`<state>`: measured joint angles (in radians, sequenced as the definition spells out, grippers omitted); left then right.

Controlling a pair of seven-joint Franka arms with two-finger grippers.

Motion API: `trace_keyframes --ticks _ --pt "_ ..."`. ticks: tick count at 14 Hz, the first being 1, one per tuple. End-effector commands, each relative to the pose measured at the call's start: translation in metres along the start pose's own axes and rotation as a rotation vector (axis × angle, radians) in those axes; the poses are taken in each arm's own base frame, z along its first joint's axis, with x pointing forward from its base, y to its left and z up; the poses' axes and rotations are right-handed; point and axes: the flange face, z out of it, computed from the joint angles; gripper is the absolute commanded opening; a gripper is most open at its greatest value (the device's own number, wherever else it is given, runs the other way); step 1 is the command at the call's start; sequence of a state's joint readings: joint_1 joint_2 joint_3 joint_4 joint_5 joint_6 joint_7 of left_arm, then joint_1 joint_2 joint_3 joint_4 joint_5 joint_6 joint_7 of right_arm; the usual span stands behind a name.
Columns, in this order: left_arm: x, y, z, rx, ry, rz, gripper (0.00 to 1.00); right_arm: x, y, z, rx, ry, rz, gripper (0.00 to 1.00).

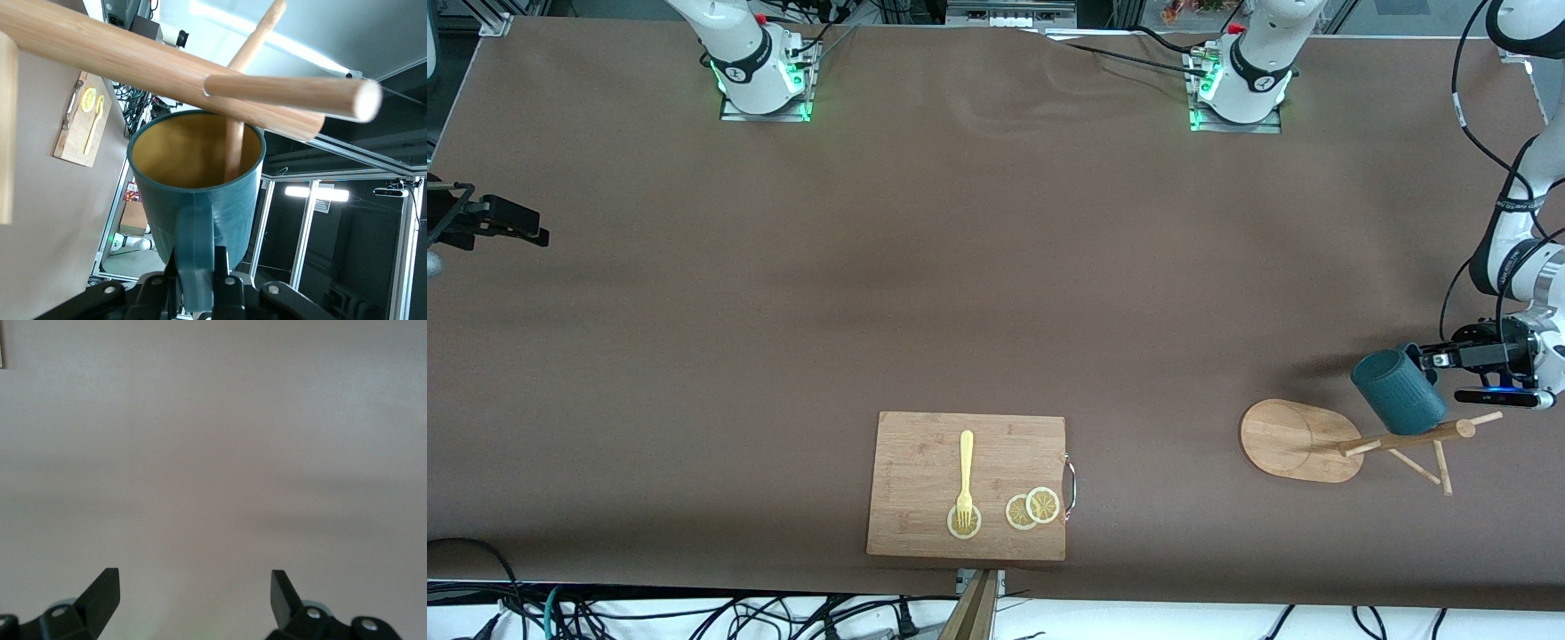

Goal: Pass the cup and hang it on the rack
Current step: 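Hook the mug handle onto a rack peg with the left gripper, then open the left gripper and release the hanging mug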

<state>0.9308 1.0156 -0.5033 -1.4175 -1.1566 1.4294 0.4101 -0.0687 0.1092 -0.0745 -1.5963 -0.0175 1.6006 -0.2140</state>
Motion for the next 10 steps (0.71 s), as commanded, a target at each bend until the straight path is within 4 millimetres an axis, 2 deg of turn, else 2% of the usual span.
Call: trace_keyframes --ticks 1,2,4,5,6,7,8,9,10 --pt "0.011 -0.001 0.0 -0.04 0.029 -0.014 0.0 0.002 -0.002 -0.006 0.004 0.009 -0.004 1.0" --pt "0.012 -0.009 -0.003 -0.047 0.033 -0.026 0.0 0.002 -0.002 -0.005 0.004 0.009 -0.003 1.0" --pt "0.013 -0.011 -0.005 -0.04 0.039 -0.03 0.0 0.003 -0.001 -0.005 0.005 0.008 -0.003 1.0" --pt "0.012 -0.012 -0.007 -0.035 0.044 -0.032 0.04 0.002 -0.002 -0.005 0.004 0.009 -0.003 1.0" --pt "0.012 -0.012 -0.009 -0.034 0.048 -0.034 0.15 0.002 -0.002 -0.005 0.004 0.009 -0.003 1.0" --pt "0.012 -0.013 -0.009 -0.032 0.047 -0.034 0.16 0.002 -0.002 -0.006 0.004 0.009 -0.004 1.0" --pt "0.012 -0.011 -0.01 -0.029 0.049 -0.031 0.24 0.002 -0.002 -0.005 0.004 0.009 -0.003 1.0" --pt "0.011 -0.009 -0.011 -0.029 0.051 -0.029 0.94 0.003 -0.001 -0.005 0.005 0.008 -0.003 1.0" --pt "0.011 -0.006 -0.013 -0.018 0.057 -0.029 1.0 0.003 -0.001 -0.005 0.005 0.008 -0.003 1.0"
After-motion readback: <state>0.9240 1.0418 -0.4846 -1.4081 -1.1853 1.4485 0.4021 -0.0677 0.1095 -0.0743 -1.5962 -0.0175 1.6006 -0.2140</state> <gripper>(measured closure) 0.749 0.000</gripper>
